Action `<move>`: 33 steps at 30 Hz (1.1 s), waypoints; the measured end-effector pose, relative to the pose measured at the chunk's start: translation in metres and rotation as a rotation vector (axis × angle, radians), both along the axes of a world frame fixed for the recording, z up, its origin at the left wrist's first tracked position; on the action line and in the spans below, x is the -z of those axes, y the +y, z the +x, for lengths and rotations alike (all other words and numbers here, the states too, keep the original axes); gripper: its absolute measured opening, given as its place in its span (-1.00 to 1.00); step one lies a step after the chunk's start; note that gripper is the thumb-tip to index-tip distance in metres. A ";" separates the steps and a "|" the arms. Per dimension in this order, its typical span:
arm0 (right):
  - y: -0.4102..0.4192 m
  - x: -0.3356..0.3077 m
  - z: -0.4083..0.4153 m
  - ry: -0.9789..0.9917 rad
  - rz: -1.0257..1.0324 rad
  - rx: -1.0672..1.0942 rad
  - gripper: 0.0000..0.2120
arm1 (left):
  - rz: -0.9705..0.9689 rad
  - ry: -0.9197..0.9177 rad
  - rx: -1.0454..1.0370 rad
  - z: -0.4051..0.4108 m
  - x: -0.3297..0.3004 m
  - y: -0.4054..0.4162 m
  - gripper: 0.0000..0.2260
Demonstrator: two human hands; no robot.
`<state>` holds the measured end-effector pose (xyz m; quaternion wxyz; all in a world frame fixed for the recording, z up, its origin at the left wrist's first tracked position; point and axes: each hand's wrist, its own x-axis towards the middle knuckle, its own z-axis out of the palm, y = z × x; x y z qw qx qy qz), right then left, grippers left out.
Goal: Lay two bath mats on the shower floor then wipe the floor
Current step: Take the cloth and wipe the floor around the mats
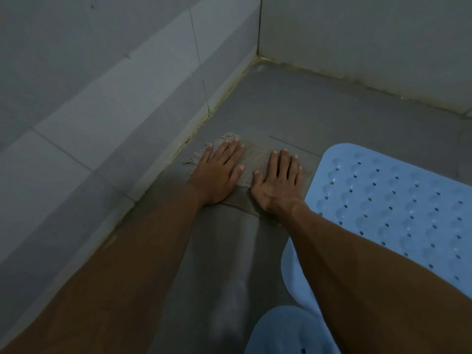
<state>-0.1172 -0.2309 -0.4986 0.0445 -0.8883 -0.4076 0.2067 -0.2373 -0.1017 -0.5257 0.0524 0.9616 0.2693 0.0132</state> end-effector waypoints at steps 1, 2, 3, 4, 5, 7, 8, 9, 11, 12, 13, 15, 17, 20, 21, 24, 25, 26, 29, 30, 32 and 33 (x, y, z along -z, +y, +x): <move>0.000 -0.002 0.000 0.018 -0.011 0.001 -0.30 | -0.003 0.006 0.001 0.000 -0.001 0.000 -0.47; 0.001 -0.003 0.001 0.035 -0.022 -0.001 -0.30 | -0.010 0.007 0.000 0.000 -0.002 -0.001 -0.47; 0.002 -0.004 0.002 0.052 -0.035 -0.005 -0.31 | -0.022 0.006 0.001 -0.001 -0.003 -0.001 -0.47; 0.003 -0.005 0.003 0.064 -0.050 -0.011 -0.31 | -0.032 0.004 0.003 -0.002 -0.004 -0.001 -0.48; 0.004 -0.006 0.004 0.075 -0.064 -0.016 -0.31 | -0.034 0.005 0.006 -0.001 -0.005 -0.001 -0.48; 0.004 -0.006 0.006 0.101 -0.073 -0.022 -0.31 | -0.013 0.018 0.004 -0.001 -0.005 -0.002 -0.49; 0.004 -0.005 0.007 0.113 -0.062 -0.018 -0.31 | -0.005 0.030 0.000 0.000 -0.005 -0.002 -0.49; 0.005 -0.005 0.007 0.116 -0.042 -0.011 -0.31 | -0.006 0.041 -0.006 0.001 -0.004 -0.001 -0.49; 0.009 -0.001 0.009 0.118 0.010 0.009 -0.30 | -0.025 0.055 -0.012 0.005 -0.004 0.004 -0.49; 0.012 0.000 0.009 0.118 0.038 0.026 -0.31 | -0.027 0.060 -0.010 0.008 -0.004 0.008 -0.49; 0.016 0.001 0.010 0.116 0.069 0.041 -0.31 | -0.027 0.064 -0.014 0.010 -0.004 0.011 -0.49; 0.023 0.005 0.010 0.123 0.131 0.080 -0.33 | -0.033 0.071 -0.017 0.019 -0.005 0.020 -0.49; 0.028 0.008 0.012 0.126 0.193 0.108 -0.32 | -0.019 0.087 -0.003 0.029 -0.007 0.029 -0.49; 0.039 0.014 0.030 0.134 0.239 0.109 -0.31 | -0.032 0.079 0.025 0.046 -0.010 0.041 -0.49; 0.045 0.015 0.042 0.124 0.253 0.100 -0.31 | -0.039 0.073 0.016 0.053 -0.010 0.045 -0.49; 0.062 0.018 0.085 0.088 0.276 0.065 -0.32 | -0.070 0.034 -0.042 0.088 -0.009 0.054 -0.48; 0.065 0.019 0.100 0.076 0.279 0.054 -0.33 | -0.075 0.023 -0.056 0.103 -0.009 0.058 -0.48; 0.068 0.020 0.113 0.065 0.282 0.040 -0.33 | -0.076 0.013 -0.065 0.119 -0.008 0.062 -0.47; 0.074 0.021 0.151 0.046 0.294 0.003 -0.35 | -0.070 0.006 -0.095 0.161 -0.006 0.072 -0.45; 0.076 0.022 0.165 0.042 0.291 -0.009 -0.36 | -0.058 0.011 -0.104 0.173 -0.005 0.073 -0.45; 0.075 0.022 0.190 0.023 0.284 -0.033 -0.37 | -0.035 0.018 -0.111 0.193 -0.002 0.070 -0.43; 0.072 0.021 0.202 0.009 0.285 -0.046 -0.38 | -0.034 0.022 -0.121 0.202 -0.002 0.067 -0.42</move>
